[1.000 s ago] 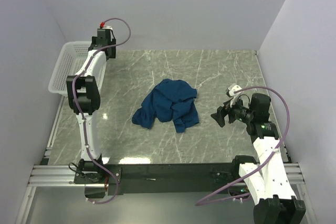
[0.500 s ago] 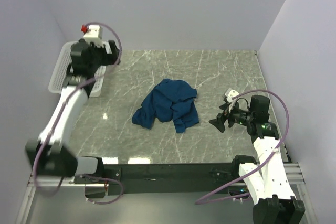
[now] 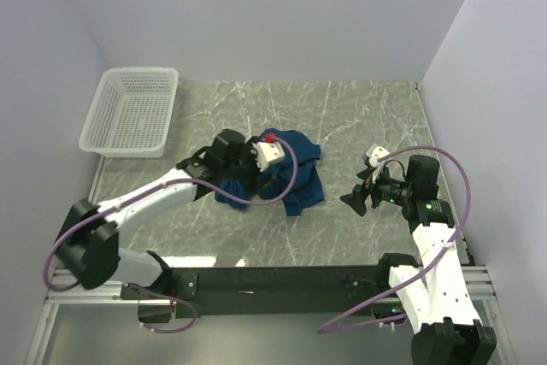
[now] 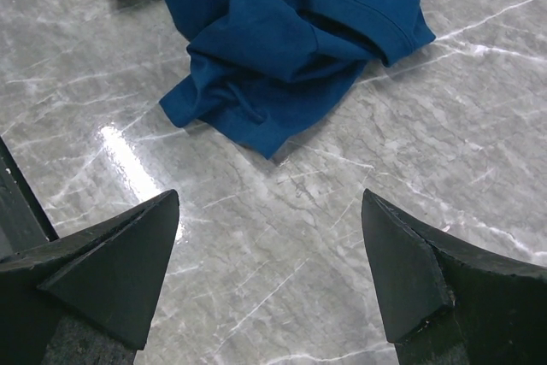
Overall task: Fold and stack the t-shirts
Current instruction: Flatten the tshirt out
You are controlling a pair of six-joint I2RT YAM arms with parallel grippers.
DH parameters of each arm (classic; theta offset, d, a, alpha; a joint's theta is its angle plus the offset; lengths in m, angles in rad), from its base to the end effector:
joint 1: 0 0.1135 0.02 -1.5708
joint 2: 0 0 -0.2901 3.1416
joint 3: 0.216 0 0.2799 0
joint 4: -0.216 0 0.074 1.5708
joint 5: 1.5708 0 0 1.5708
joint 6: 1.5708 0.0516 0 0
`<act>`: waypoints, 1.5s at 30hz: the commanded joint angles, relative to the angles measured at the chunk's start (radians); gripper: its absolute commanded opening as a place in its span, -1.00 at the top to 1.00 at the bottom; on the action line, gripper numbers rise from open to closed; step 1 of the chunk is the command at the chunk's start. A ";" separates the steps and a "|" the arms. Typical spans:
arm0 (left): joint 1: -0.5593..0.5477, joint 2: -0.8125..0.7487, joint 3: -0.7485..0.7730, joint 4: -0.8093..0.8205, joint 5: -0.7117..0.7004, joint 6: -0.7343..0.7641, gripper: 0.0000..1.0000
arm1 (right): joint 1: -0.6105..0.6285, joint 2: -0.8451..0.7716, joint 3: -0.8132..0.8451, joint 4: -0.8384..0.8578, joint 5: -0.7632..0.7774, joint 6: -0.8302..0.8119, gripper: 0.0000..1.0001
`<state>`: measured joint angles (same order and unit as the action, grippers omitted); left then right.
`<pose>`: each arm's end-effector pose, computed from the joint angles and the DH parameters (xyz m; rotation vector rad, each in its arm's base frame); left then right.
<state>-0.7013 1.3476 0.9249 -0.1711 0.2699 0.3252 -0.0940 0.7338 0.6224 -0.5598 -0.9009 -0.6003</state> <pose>0.2450 -0.2249 0.2697 1.2067 1.8207 -0.5070 0.1690 0.0247 0.2711 -0.9336 1.7823 0.5692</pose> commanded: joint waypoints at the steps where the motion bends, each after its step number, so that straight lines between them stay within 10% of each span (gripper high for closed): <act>1: -0.010 0.099 0.110 -0.014 -0.001 0.271 -0.56 | 0.000 -0.004 0.007 0.015 0.013 0.002 -0.86; 17: -0.021 0.510 0.385 0.048 -0.222 0.325 0.03 | -0.001 -0.011 0.008 0.008 -0.001 -0.010 -0.86; 36: 0.013 0.403 0.365 0.073 -0.021 0.224 -0.52 | -0.001 -0.002 0.011 0.000 -0.001 -0.015 -0.86; 45: 0.014 0.504 0.446 0.036 -0.032 0.215 -0.44 | -0.001 -0.002 0.013 0.000 0.002 -0.016 -0.86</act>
<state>-0.6868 1.8233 1.3235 -0.1204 0.2127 0.5556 -0.0944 0.7338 0.6224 -0.5621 -0.8909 -0.6044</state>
